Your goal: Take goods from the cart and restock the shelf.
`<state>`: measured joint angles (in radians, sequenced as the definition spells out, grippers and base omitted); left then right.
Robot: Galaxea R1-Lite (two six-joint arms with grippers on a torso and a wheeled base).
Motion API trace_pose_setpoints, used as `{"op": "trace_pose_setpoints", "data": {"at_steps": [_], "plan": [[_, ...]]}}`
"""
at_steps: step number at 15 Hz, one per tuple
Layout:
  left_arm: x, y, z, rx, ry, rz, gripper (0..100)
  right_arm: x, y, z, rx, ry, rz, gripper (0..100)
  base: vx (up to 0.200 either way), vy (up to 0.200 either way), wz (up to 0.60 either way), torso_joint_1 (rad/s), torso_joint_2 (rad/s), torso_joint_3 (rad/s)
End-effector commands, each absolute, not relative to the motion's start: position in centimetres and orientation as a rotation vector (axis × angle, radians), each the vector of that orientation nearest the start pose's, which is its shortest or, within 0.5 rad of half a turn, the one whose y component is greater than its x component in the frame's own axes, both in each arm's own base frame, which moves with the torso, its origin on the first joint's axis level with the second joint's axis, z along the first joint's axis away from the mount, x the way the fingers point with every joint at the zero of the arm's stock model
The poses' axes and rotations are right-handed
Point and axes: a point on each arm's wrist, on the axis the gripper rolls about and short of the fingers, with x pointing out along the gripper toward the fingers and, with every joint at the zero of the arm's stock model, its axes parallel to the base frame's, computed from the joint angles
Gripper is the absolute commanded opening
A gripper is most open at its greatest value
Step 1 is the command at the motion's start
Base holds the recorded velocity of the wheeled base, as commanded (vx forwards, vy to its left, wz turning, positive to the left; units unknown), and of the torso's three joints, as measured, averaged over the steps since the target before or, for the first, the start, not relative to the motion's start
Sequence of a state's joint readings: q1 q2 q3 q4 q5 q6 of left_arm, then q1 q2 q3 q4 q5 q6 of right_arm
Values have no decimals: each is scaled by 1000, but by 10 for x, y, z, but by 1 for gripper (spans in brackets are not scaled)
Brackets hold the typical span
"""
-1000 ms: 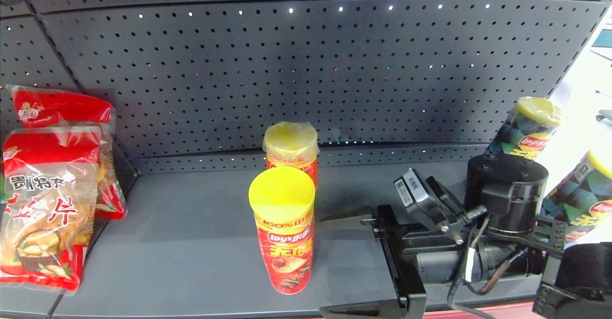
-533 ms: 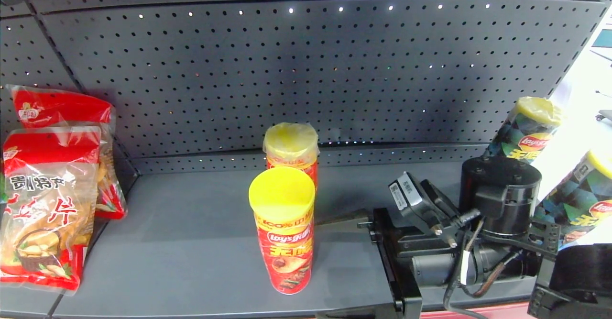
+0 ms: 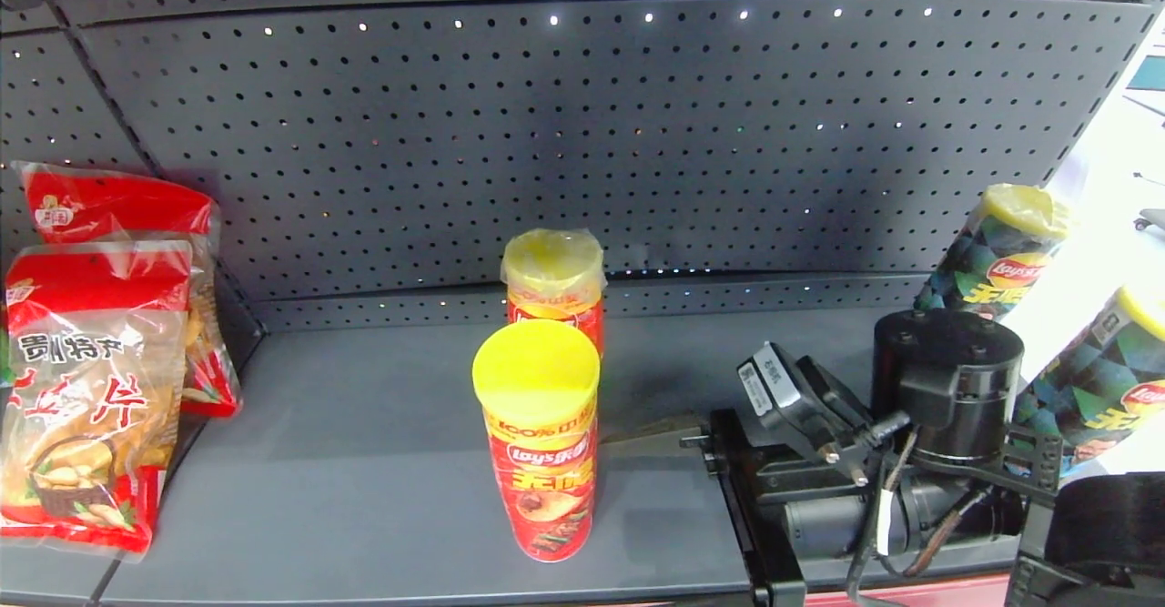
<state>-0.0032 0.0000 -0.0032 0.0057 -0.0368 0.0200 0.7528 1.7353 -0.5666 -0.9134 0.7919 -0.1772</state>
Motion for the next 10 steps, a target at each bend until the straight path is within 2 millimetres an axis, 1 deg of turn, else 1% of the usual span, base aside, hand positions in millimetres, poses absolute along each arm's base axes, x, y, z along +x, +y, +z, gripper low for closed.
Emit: {"op": "trace_pose_setpoints", "data": {"at_steps": [1,10], "plan": [[-23,-1,76,20,3,-40,100,192,202,140,-135,144,1558,100,0,0,0,0,0,0],[-23,-1,76,20,3,-40,100,191,202,140,-135,143,1584,100,0,0,0,0,0,0]]}}
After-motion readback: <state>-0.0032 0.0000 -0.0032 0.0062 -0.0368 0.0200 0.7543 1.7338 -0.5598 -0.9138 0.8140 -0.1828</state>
